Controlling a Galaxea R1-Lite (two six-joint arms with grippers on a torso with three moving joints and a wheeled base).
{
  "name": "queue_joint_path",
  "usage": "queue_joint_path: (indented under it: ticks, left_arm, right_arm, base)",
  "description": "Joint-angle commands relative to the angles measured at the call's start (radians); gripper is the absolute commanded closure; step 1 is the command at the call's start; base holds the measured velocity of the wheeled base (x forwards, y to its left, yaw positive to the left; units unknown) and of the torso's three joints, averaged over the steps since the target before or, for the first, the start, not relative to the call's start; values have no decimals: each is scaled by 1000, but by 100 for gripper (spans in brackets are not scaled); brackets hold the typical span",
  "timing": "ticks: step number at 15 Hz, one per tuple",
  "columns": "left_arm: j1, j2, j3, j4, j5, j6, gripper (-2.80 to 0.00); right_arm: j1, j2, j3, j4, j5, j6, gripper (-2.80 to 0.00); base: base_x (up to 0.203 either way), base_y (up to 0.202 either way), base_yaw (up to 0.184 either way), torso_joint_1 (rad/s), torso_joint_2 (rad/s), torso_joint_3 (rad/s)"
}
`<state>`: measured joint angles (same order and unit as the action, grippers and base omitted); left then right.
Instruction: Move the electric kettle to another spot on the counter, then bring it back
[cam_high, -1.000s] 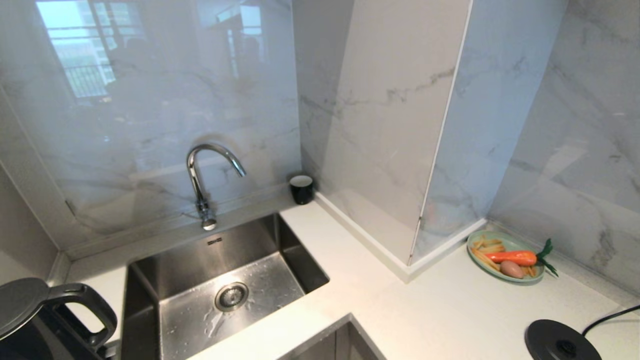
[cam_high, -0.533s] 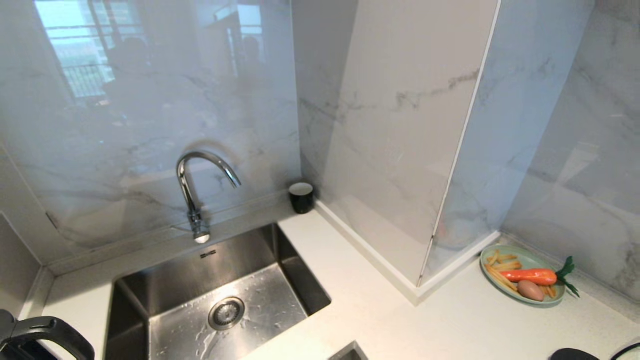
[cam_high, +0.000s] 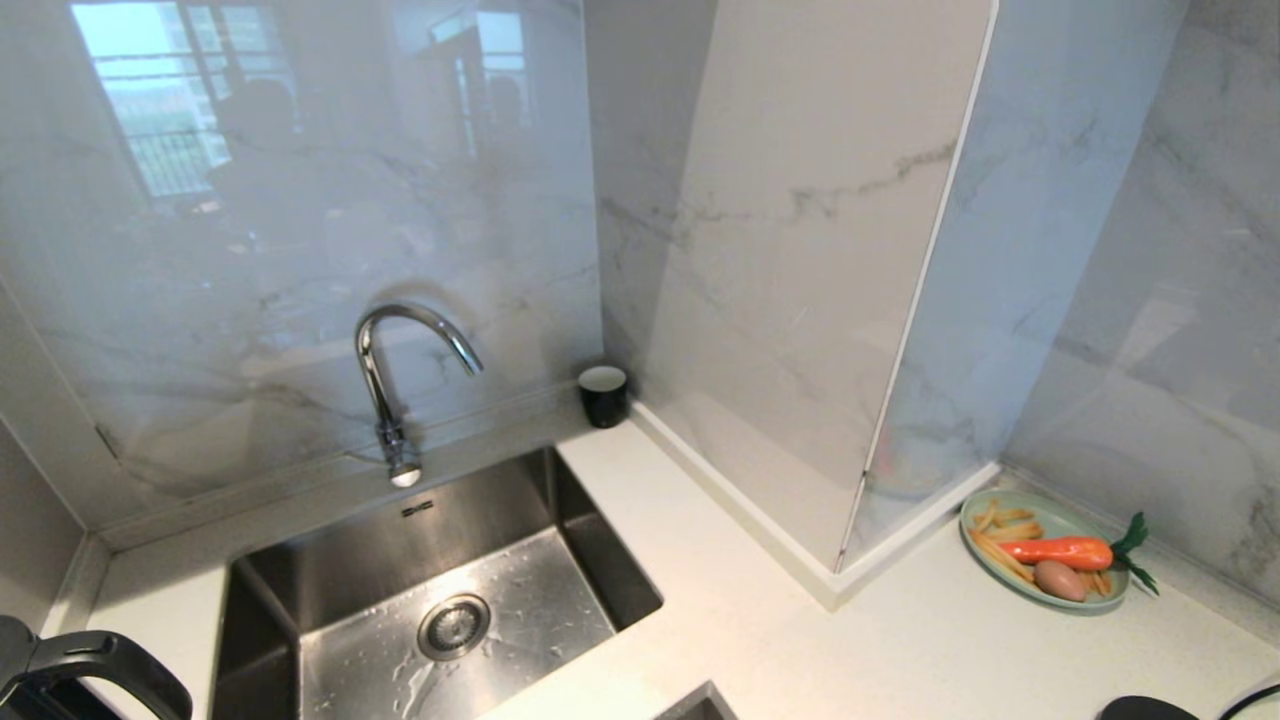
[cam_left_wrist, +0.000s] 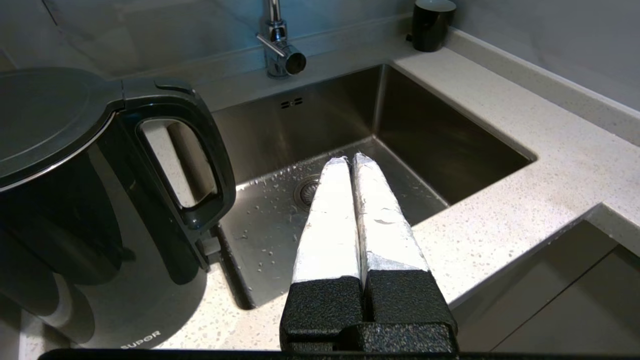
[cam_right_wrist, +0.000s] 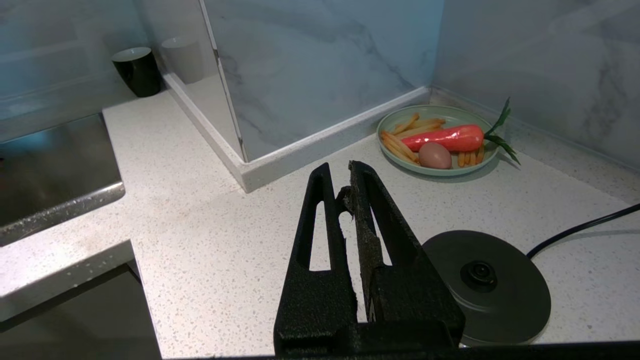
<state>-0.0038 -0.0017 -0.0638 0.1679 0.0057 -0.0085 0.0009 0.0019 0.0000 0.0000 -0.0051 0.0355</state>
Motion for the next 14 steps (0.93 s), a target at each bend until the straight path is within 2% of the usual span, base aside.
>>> queue_joint_path:
  ticks: [1, 14]
  left_arm:
    - [1, 0, -1, 1, 0, -1, 0]
    - [1, 0, -1, 1, 0, -1, 0]
  right_arm:
    - [-1, 0, 0, -2, 0, 0, 0]
    - [1, 0, 0, 0, 0, 1, 0]
  base:
    - [0, 0, 0, 0, 0, 0]
    - [0, 0, 0, 0, 0, 0]
